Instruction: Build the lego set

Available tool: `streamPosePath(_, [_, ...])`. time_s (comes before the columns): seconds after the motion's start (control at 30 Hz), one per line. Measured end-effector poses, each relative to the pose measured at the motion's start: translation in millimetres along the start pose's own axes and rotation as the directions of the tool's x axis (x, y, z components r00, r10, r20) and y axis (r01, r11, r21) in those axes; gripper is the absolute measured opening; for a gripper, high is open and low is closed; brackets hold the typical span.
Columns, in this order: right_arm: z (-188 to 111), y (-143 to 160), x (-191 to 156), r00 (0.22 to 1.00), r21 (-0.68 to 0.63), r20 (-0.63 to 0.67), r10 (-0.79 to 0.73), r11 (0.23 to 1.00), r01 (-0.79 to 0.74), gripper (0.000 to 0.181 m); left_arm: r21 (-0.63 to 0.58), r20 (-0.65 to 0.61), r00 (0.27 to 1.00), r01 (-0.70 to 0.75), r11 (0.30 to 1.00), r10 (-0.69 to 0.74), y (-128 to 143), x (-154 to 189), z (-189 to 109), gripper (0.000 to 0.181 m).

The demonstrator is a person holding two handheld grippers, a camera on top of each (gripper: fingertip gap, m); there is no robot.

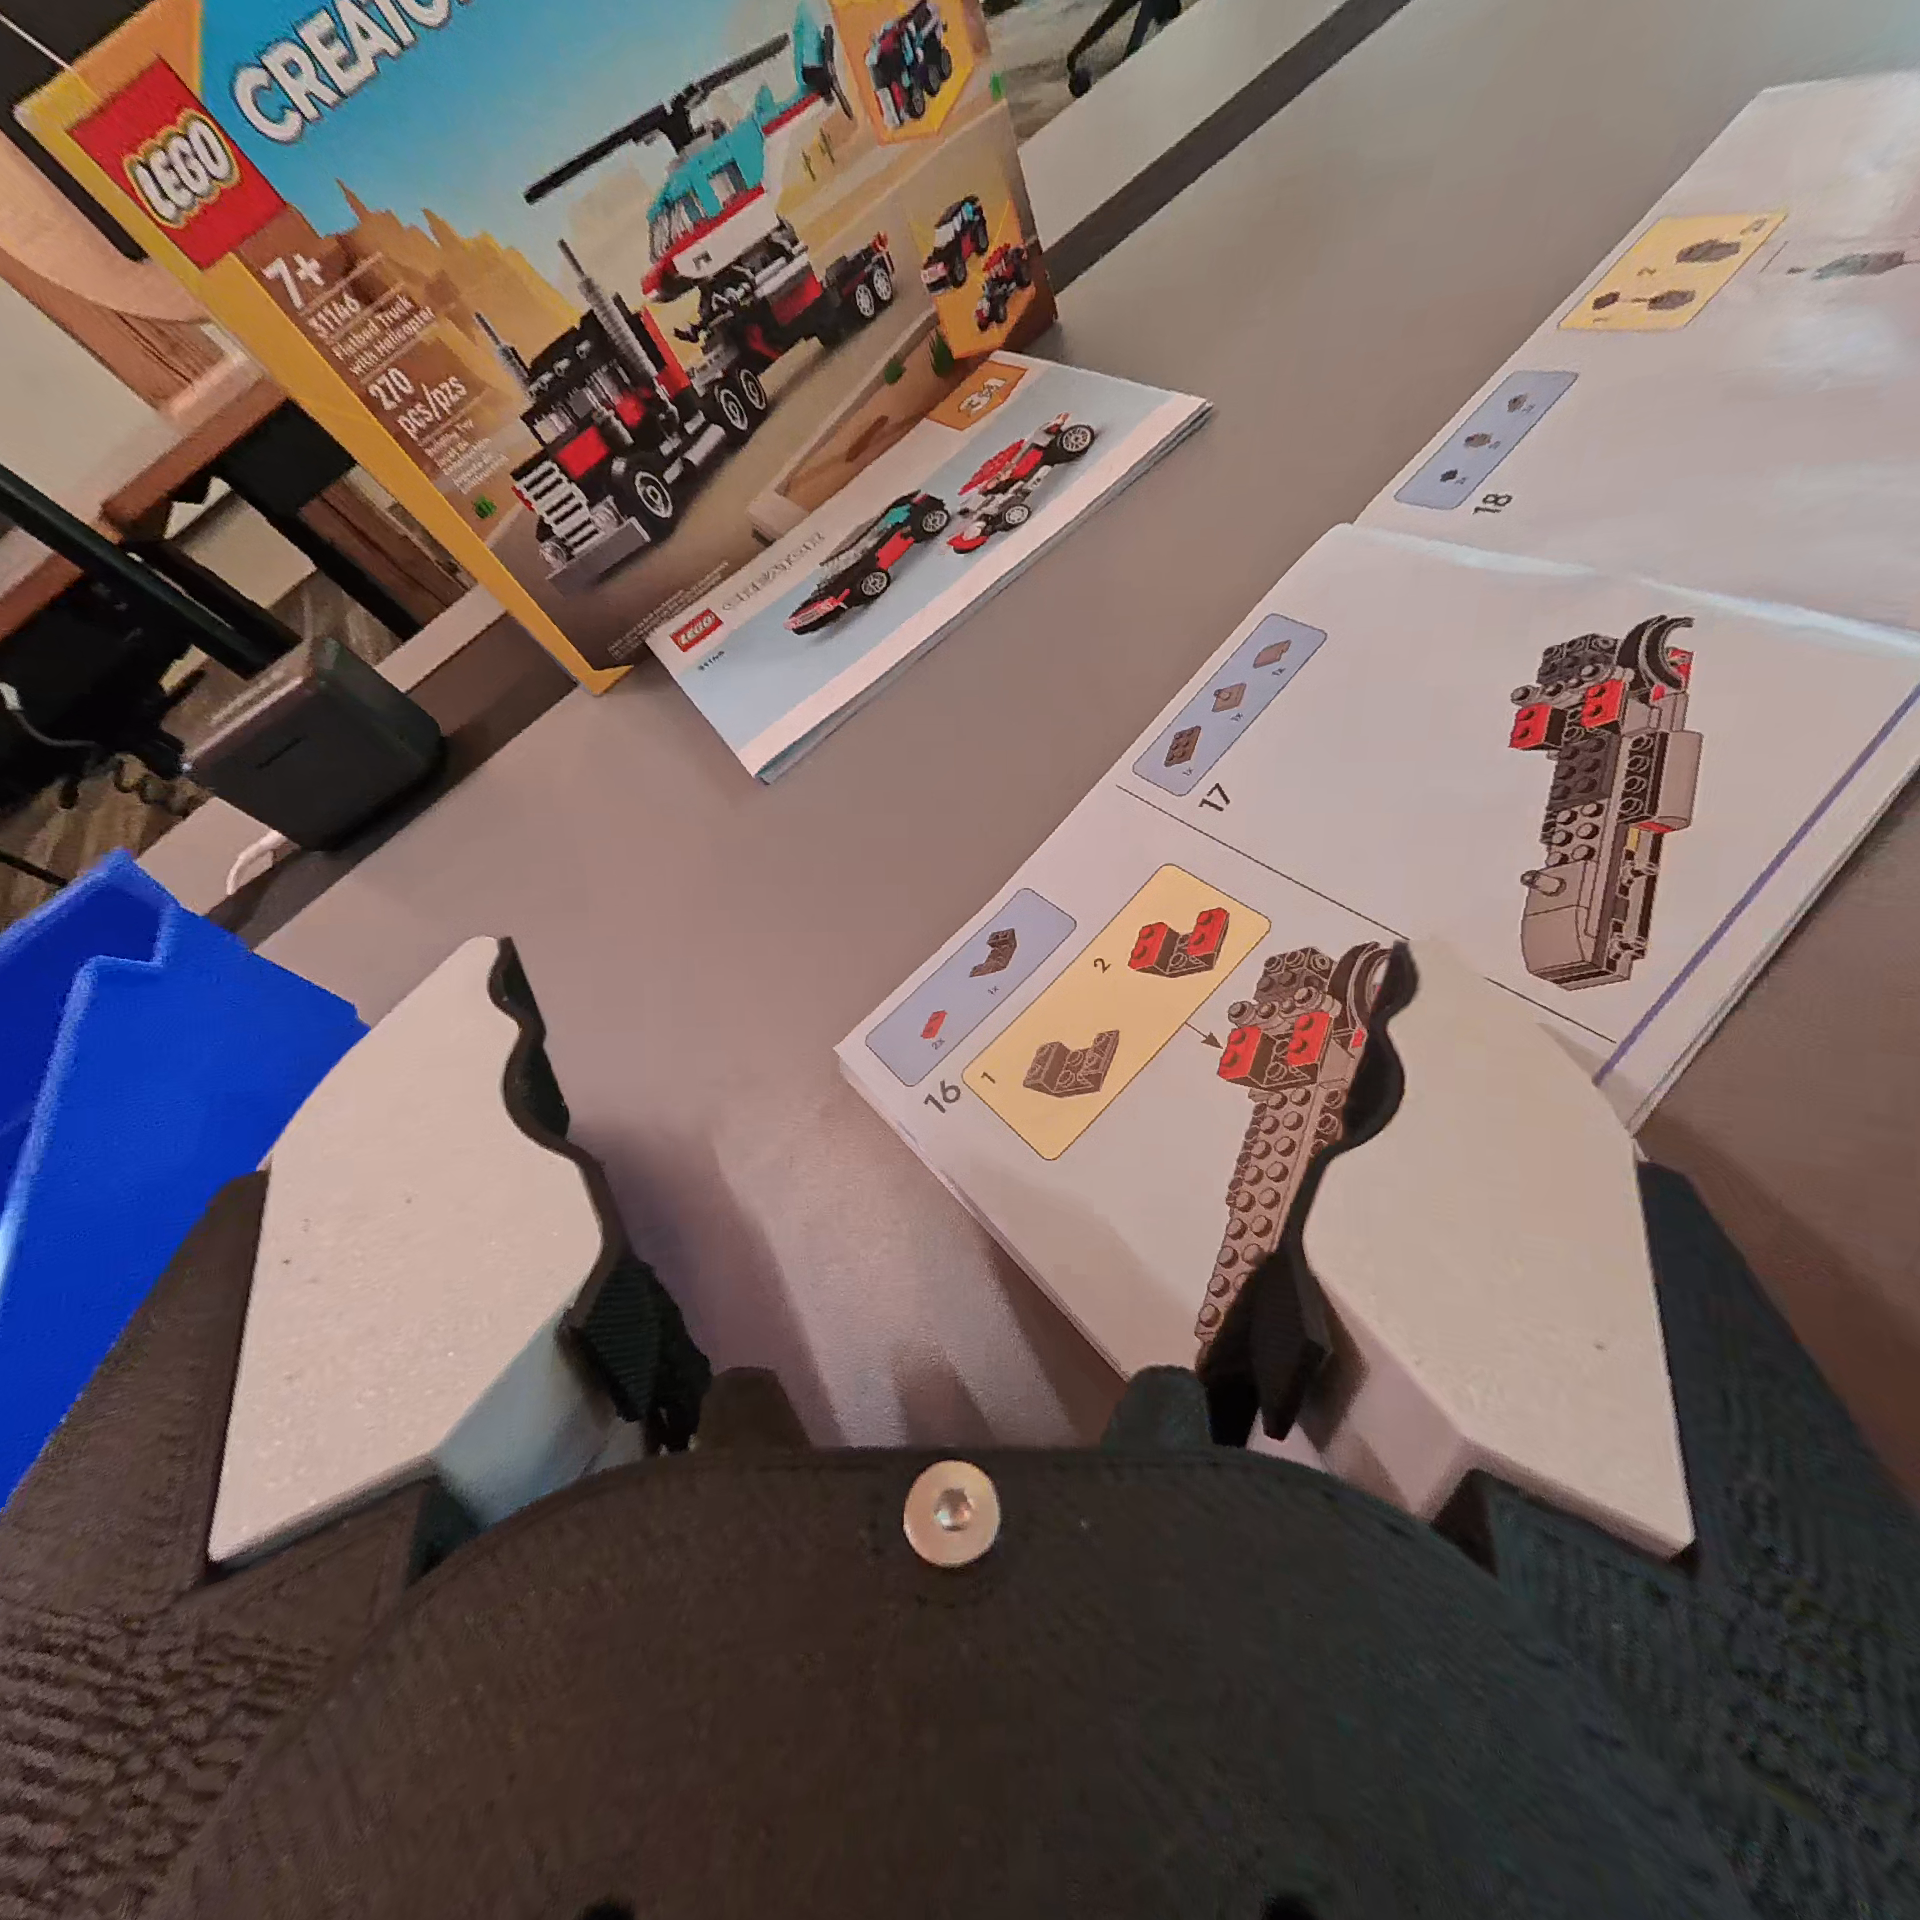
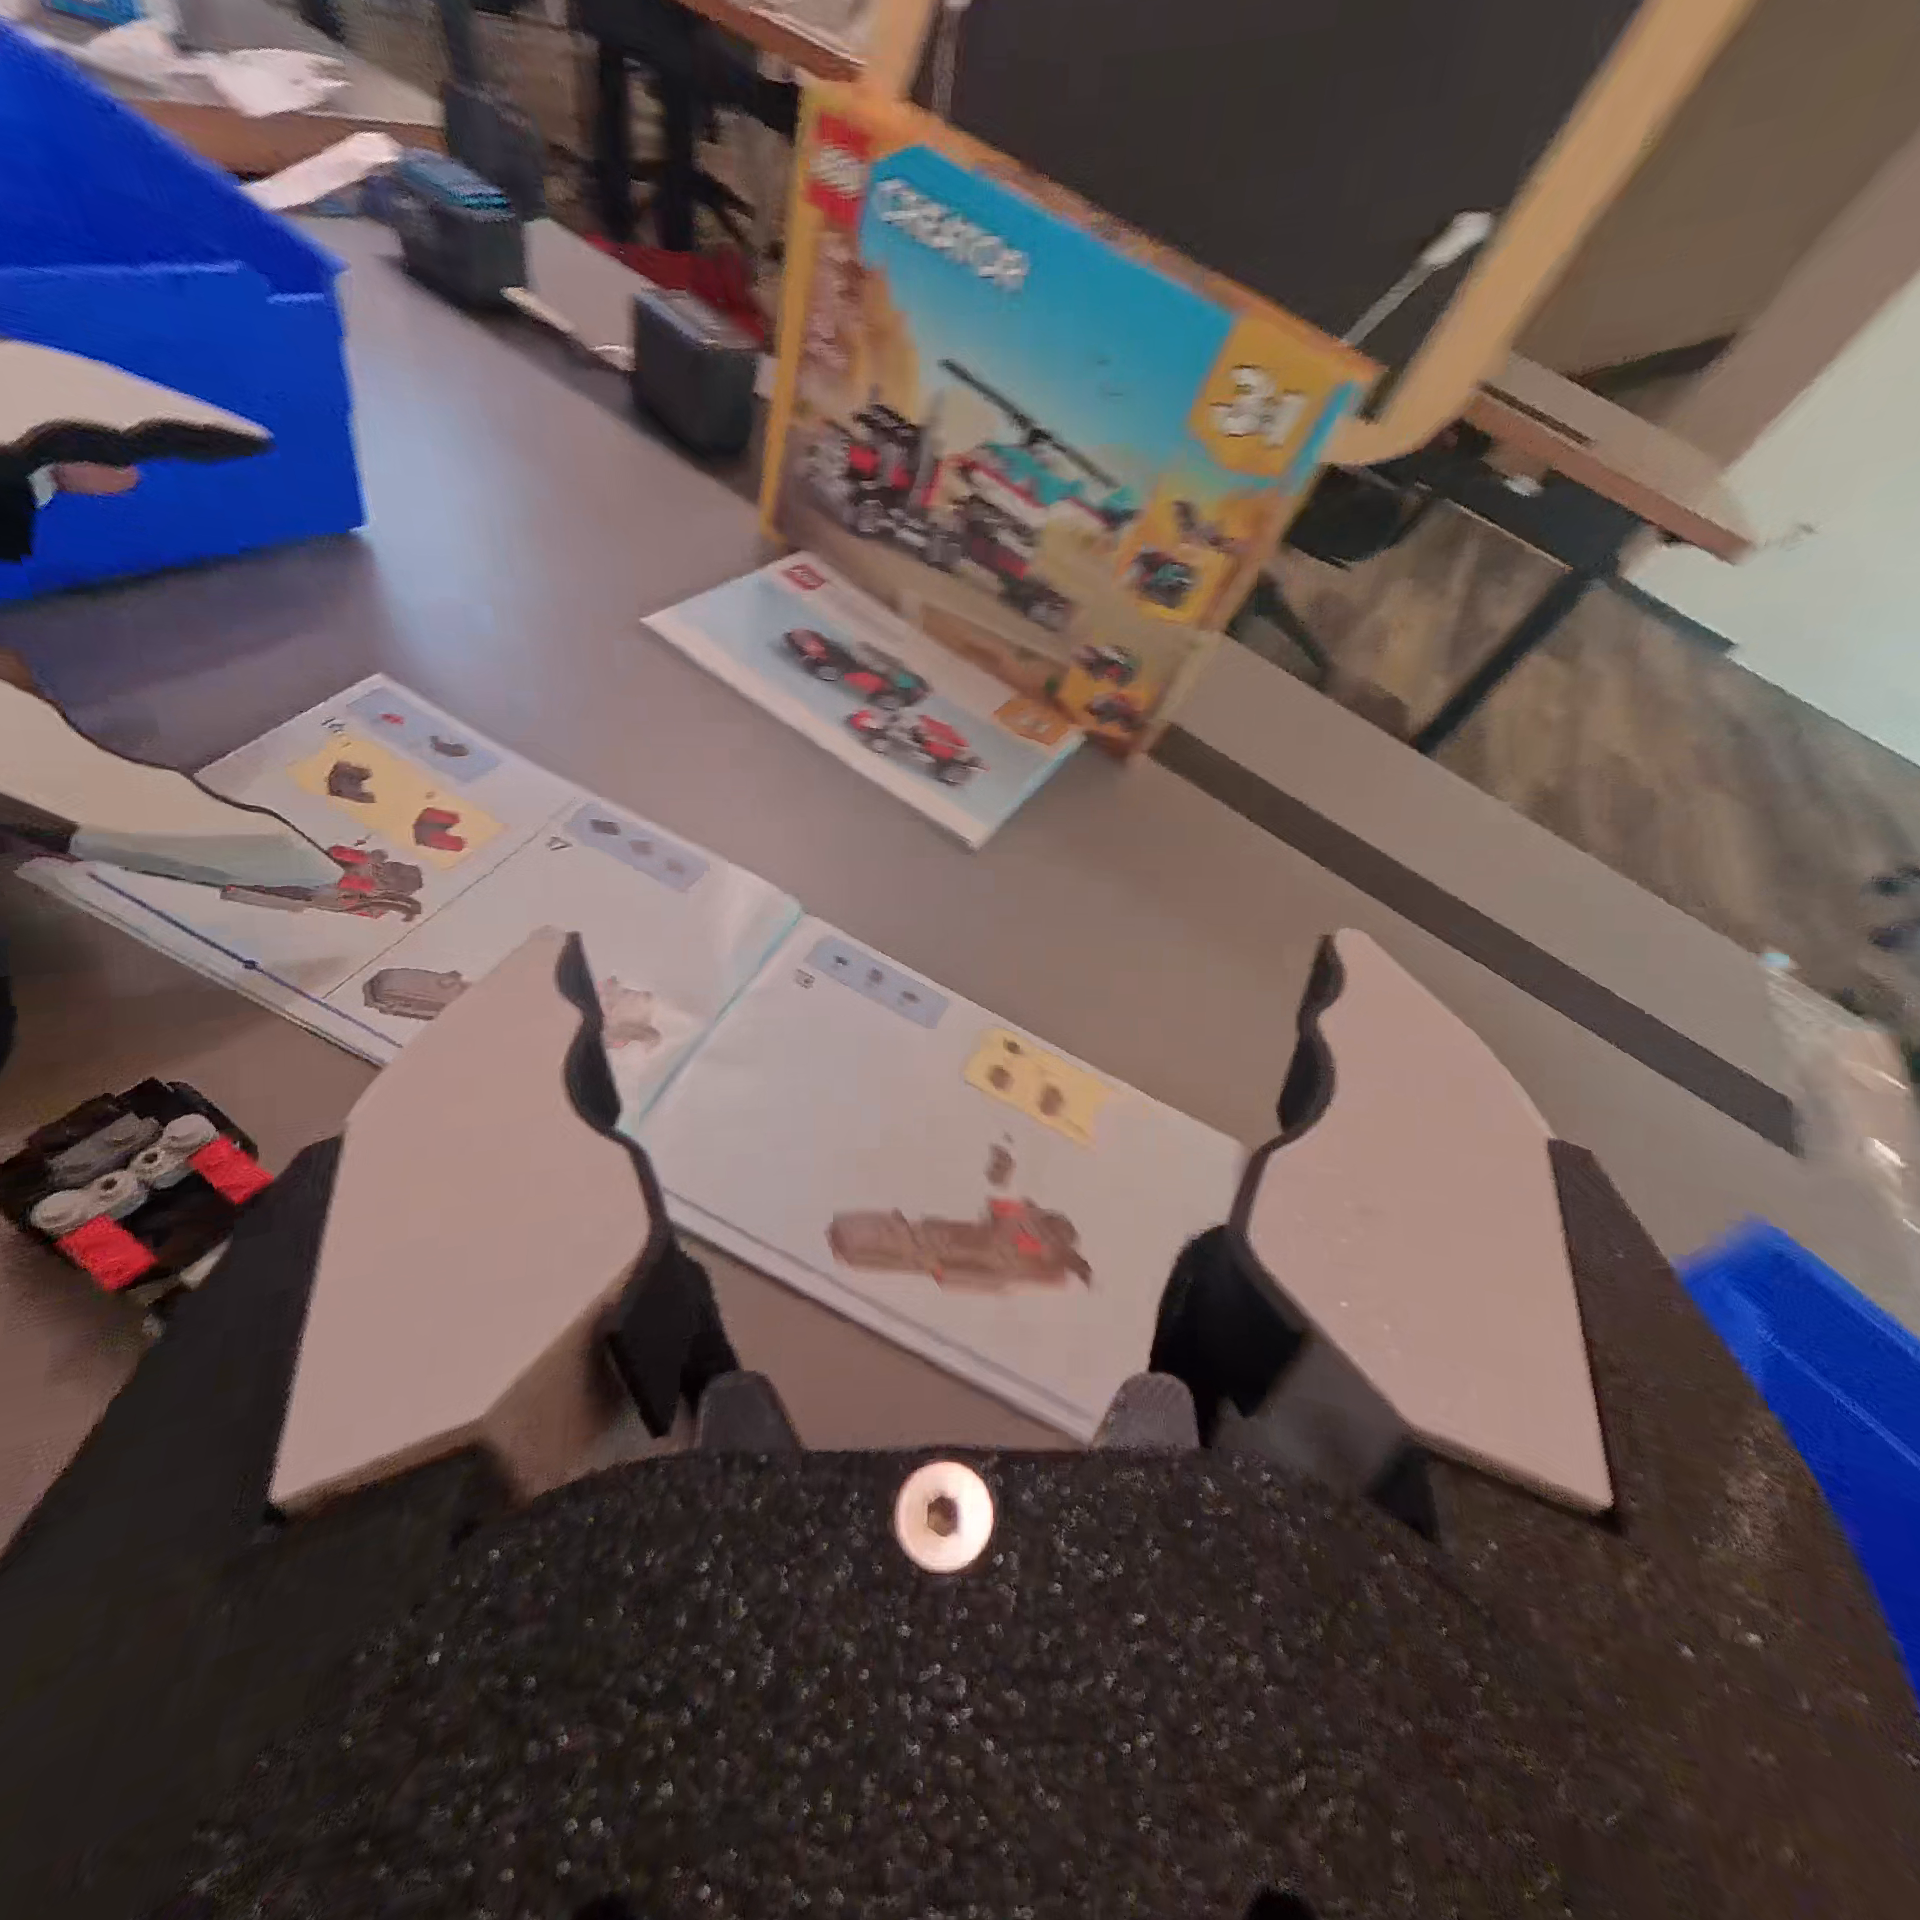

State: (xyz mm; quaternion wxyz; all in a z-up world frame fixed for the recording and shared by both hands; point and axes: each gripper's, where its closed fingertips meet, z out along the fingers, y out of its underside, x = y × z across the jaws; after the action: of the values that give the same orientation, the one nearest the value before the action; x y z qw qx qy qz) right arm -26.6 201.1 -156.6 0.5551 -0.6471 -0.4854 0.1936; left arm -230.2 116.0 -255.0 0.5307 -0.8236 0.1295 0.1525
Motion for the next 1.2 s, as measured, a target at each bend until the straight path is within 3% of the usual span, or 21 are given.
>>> streamPosePath(0.13, [-74, 0, 51, 0.992, -0.033, -0.118, 0.034, 0.999, -0.038, 0.107, 0.056, 0.023, 0.999, 0.025, 0.998, -0.026, -8, -5, -4, 0.145])
streamPosePath(0.2, [-107, 34, 76, 0.986, -0.191, -0.151, 0.071, 0.976, -0.1, 0.096, 0.084, 0.029, 0.998, 0.06, 0.995, -0.062, -13, -8, -7, 0.145])
streamPosePath(0.3, [-136, 96, 97, 0.961, -0.414, -0.237, 0.14, 0.881, -0.231, 0.083, 0.098, 0.026, 0.993, 0.108, 0.989, -0.111, -15, -10, -8, 0.143])
streamPosePath(0.43, [-132, 151, 66, 0.97, -0.603, -0.115, 0.212, 0.761, -0.238, 0.079, 0.062, 0.016, 0.993, 0.114, 0.992, -0.115, -10, -8, -6, 0.139])
streamPosePath(0.53, [-125, 163, 56, 0.999, -0.665, 0.042, 0.02, 0.747, 0.013, 0.049, 0.044, 0.01, 0.995, 0.095, 0.995, -0.095, -7, -5, -4, 0.138])
streamPosePath(0.57, [-125, 163, 56, 0.997, -0.674, 0.067, -0.029, 0.735, 0.067, 0.048, 0.038, 0.007, 0.996, 0.09, 0.995, -0.091, -6, -3, -3, 0.137])
streamPosePath(0.8, [-136, 170, 85, 0.983, -0.73, 0.016, -0.181, 0.669, 0.135, 0.031, 0.031, -0.087, 0.993, 0.084, 0.996, -0.082, -5, 11, -2, 0.126])
streamPosePath(0.83, [-136, 163, 90, 0.979, -0.718, -0.02, -0.201, 0.685, 0.126, 0.04, 0.027, -0.109, 0.991, 0.085, 0.996, -0.081, -4, 14, -2, 0.124])
streamPosePath(0.87, [-132, 146, 93, 0.974, -0.671, -0.071, -0.213, 0.733, 0.111, 0.053, 0.024, -0.133, 0.988, 0.08, 0.996, -0.077, -4, 18, -2, 0.122])
streamPosePath(0.93, [-114, 91, 85, 0.973, -0.456, -0.134, -0.188, 0.883, 0.108, 0.052, 0.015, -0.188, 0.98, 0.066, 0.998, -0.062, -2, 27, -2, 0.113])
streamPosePath(0.97, [-102, 60, 72, 0.983, -0.301, -0.118, -0.138, 0.949, 0.097, 0.047, 0.008, -0.216, 0.975, 0.056, 0.998, -0.053, -1, 32, -2, 0.11])
streamPosePath(1.03, [-72, 16, 36, 1.0, -0.046, 0.03, 0.01, 0.999, -0.008, 0.047, -0.014, -0.254, 0.967, 0.033, 0.999, -0.035, 1, 39, -1, 0.109])
streamPosePath(1.07, [-53, 13, 22, 0.989, -0.03, 0.115, 0.095, 0.995, -0.092, 0.051, -0.025, -0.264, 0.964, 0.018, 1.0, -0.024, 3, 42, 0, 0.109])
streamPosePath(1.13, [-8, 45, 3, 0.959, -0.191, 0.208, 0.191, 0.97, -0.152, 0.069, -0.04, -0.269, 0.963, -0.01, 0.999, -0.001, 6, 45, 1, 0.109])
streamPosePath(1.2, [29, 85, 4, 0.967, -0.342, 0.171, 0.19, 0.932, -0.123, 0.078, -0.038, -0.272, 0.962, -0.032, 0.999, 0.02, 7, 47, 0, 0.108])
